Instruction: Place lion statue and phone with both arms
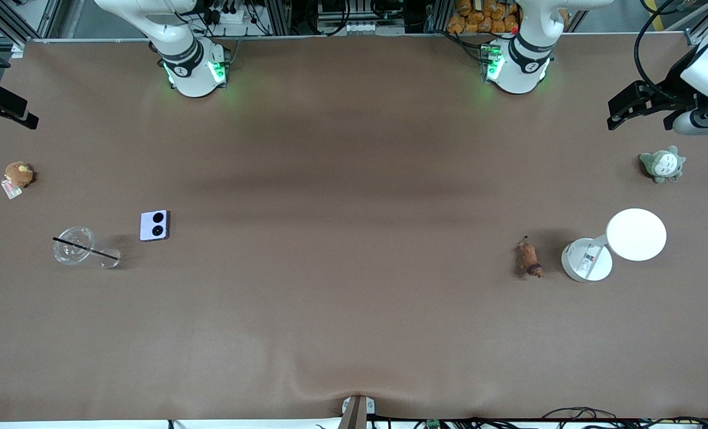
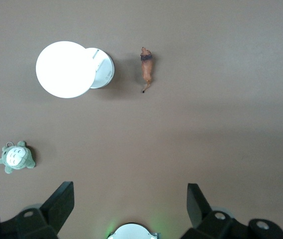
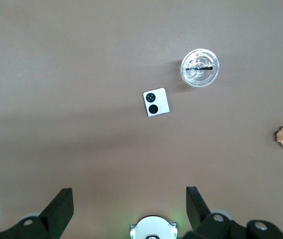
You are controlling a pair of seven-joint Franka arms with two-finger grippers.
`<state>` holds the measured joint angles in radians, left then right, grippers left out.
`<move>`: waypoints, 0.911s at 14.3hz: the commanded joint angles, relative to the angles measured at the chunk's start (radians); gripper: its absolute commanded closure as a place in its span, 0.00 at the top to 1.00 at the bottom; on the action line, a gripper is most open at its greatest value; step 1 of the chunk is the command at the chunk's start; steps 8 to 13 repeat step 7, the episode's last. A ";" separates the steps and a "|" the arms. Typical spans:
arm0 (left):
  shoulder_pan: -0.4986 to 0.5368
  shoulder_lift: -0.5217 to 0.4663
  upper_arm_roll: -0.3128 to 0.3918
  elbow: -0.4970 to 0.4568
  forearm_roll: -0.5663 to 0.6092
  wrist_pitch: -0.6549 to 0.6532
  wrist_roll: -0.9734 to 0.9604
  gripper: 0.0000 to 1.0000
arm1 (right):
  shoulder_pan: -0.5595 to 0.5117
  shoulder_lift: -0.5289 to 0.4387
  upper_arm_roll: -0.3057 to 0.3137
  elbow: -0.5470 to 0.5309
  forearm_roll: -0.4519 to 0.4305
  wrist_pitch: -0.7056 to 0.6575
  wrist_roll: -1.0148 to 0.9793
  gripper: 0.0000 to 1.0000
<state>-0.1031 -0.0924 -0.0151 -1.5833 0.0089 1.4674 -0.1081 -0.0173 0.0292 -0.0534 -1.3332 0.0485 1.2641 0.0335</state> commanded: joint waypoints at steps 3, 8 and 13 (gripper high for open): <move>-0.003 -0.007 0.004 0.016 -0.012 -0.015 0.004 1.00 | 0.002 0.009 -0.005 0.026 -0.012 -0.018 0.013 1.00; 0.003 -0.003 0.006 0.081 -0.013 -0.061 0.004 1.00 | -0.009 0.009 -0.002 0.026 -0.012 -0.019 0.005 1.00; 0.003 -0.003 0.006 0.081 -0.013 -0.061 0.004 1.00 | -0.009 0.009 -0.002 0.026 -0.012 -0.019 0.005 1.00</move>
